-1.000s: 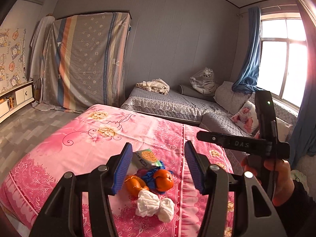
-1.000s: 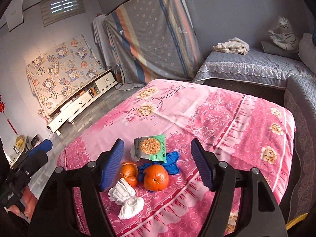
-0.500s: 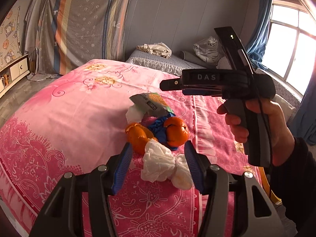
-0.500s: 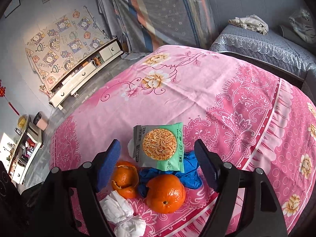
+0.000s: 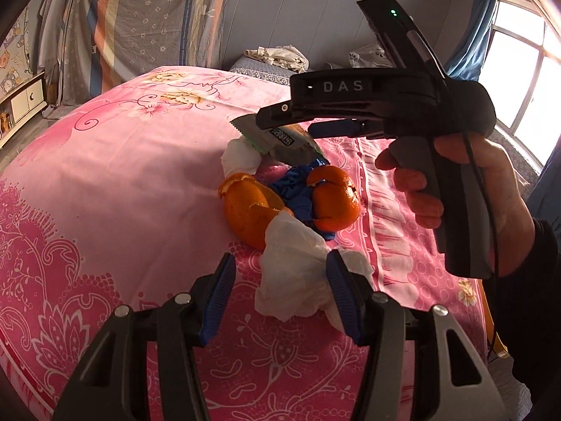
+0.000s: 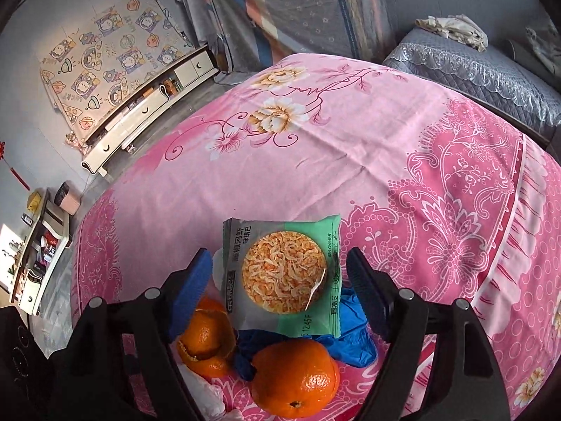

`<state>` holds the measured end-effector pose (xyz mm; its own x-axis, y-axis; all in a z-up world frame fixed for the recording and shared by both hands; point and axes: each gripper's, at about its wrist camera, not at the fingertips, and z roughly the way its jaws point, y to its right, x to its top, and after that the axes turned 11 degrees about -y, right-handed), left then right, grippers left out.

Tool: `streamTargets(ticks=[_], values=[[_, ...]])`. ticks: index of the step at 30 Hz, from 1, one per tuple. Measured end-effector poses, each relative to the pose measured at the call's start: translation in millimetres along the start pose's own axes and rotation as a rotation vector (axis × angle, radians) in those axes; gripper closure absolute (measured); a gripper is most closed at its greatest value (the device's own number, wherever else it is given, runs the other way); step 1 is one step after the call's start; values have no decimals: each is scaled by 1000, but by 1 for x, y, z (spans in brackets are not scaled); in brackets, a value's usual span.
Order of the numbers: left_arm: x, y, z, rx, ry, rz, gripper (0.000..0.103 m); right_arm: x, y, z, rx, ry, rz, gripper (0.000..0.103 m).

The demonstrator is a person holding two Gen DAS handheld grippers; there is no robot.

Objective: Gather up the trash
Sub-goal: 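Grasp the green snack bag with the right tool while the left tool grasps the white tissue, then carry the green snack bag with the right tool while the left tool carries the tissue to the bin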

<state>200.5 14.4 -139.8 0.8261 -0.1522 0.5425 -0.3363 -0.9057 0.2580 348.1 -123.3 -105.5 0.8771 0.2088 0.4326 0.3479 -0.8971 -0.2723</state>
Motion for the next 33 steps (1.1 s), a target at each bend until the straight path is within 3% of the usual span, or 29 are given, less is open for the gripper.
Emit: streamTargets(ticks=[8, 10, 24, 33], values=[[1, 8, 5, -7, 3, 11, 75, 2, 1, 8, -8, -17, 7, 47], [0, 10, 4, -1, 10, 21, 80, 3, 1, 8, -5, -20, 2, 57], [-6, 19, -2, 22, 30, 65, 94, 3, 2, 3, -28, -6, 18, 82], [-4, 21, -42, 12, 115, 58, 94, 0, -3, -33, -11, 58, 22, 86]])
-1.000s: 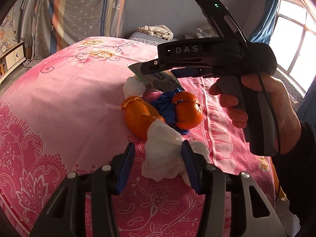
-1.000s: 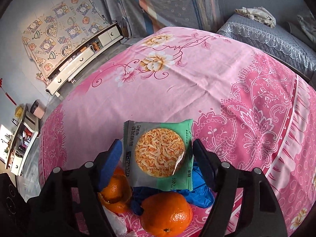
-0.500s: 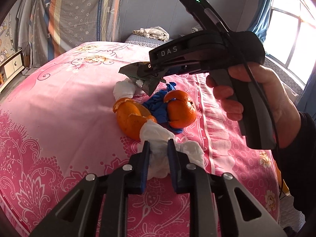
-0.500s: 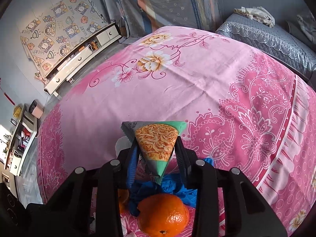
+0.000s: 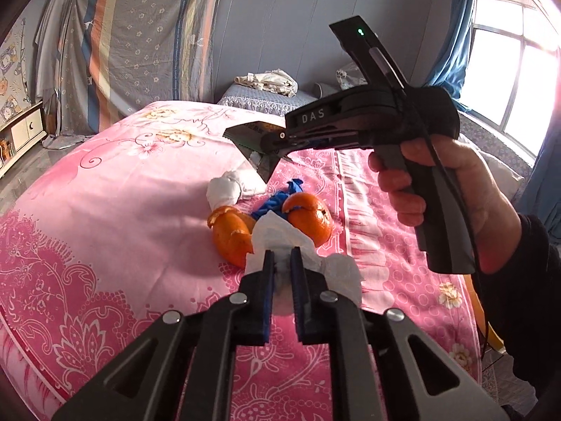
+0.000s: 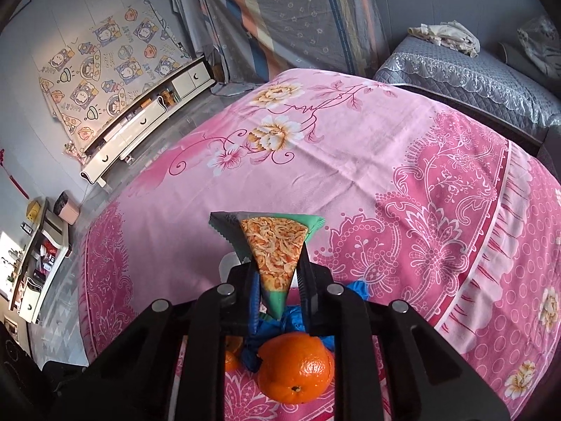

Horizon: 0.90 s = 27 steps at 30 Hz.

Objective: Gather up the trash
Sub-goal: 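Carry the green snack bag with the right tool while the left tool carries the tissue to the bin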

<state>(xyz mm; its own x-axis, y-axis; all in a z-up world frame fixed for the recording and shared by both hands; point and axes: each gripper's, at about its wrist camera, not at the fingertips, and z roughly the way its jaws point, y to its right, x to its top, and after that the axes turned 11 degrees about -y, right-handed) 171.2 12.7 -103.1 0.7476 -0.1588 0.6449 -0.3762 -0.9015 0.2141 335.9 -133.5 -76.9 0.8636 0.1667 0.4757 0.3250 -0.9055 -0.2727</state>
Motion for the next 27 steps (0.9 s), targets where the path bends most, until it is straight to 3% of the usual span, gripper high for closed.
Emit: streamTargets(ticks=[7, 14, 27], values=[[8, 16, -42, 5, 103, 14, 94, -10, 2, -48, 3, 69, 21, 86], [24, 43, -77, -7, 198, 52, 94, -33, 17, -126, -29, 188, 60, 86], [53, 126, -120, -94, 323, 207, 94, -112, 59, -280, -150, 450, 146, 86]])
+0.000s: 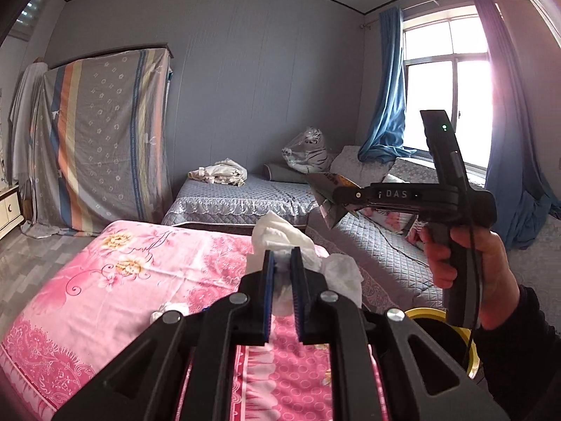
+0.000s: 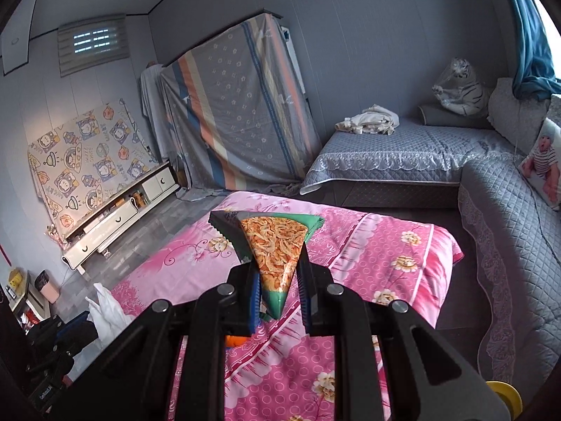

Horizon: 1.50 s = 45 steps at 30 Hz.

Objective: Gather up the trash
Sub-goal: 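Carry the green snack bag with the right tool while the left tool carries the tissue to the bin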

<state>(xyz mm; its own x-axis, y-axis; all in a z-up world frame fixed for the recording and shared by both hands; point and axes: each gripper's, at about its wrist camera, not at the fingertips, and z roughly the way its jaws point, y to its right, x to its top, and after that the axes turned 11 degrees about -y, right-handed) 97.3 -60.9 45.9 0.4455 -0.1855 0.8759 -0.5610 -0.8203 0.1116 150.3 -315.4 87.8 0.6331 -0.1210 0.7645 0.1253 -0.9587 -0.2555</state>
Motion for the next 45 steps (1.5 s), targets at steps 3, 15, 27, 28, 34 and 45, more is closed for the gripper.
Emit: streamTargets(ticks=[3, 15, 27, 28, 34, 45], values=[[10, 20, 0, -39, 19, 30, 94, -7, 15, -34, -36, 50, 23, 86], [17, 99, 29, -197, 9, 137, 94, -83, 84, -140, -274, 182, 158, 86], [-8, 163, 89, -312, -112, 220, 94, -190, 143, -166, -474, 194, 355, 86], [-11, 169, 95, -316, -123, 226, 94, -196, 148, -166, -467, 185, 373, 86], [-31, 200, 139, -343, -222, 249, 94, -234, 170, -155, -492, 148, 464, 86], [-70, 232, 197, -366, -373, 286, 93, -275, 215, -114, -449, 31, 589, 85]])
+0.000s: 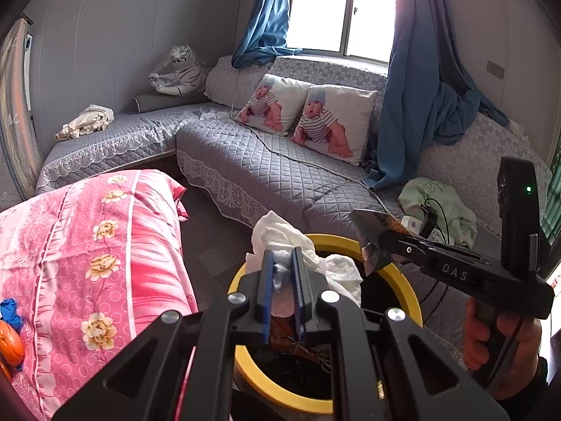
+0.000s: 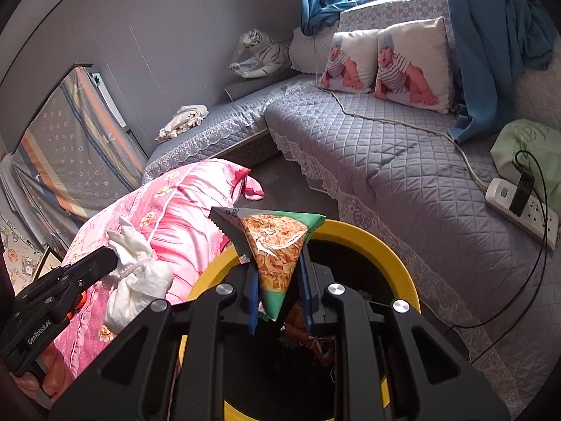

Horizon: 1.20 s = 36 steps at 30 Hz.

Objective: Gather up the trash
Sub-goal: 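Carry the green snack bag with the right tool while the left tool carries the tissue to the bin, then open both tools over the yellow bin to drop the bag and tissue, then bring both tools back over the oranges and glove on the bed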

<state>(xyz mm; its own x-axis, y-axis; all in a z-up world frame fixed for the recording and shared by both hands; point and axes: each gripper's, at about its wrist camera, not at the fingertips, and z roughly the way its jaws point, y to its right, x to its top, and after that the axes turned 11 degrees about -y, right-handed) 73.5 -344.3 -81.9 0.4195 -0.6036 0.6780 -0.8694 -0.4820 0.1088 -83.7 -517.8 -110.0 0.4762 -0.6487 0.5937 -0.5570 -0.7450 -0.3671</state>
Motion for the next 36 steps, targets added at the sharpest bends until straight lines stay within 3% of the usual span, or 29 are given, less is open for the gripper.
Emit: streamTargets(ticks=[11, 12, 15, 16, 19, 27, 36], values=[[-9, -5, 32, -21, -72, -23, 92, -8, 15, 22, -3, -47, 63, 80], [-9, -5, 33, -23, -75, -25, 89, -7, 17, 21, -11, -44, 71, 74], [-10, -10, 32, -31, -77, -53, 64, -6, 22, 19, -16, -40, 88, 63], [-10, -13, 31, -30, -71, -67, 59, -6, 23, 19, -17, -40, 93, 60], [-10, -22, 26, -25, -60, -100, 58, -6, 24, 16, -12, -38, 99, 53], [-7, -49, -10, 15, 20, -168, 56, 1, 6, -1, -1, 7, 63, 48], [-8, -101, -79, 133, 148, -253, 53, 21, -59, -21, 70, 70, -75, 41]])
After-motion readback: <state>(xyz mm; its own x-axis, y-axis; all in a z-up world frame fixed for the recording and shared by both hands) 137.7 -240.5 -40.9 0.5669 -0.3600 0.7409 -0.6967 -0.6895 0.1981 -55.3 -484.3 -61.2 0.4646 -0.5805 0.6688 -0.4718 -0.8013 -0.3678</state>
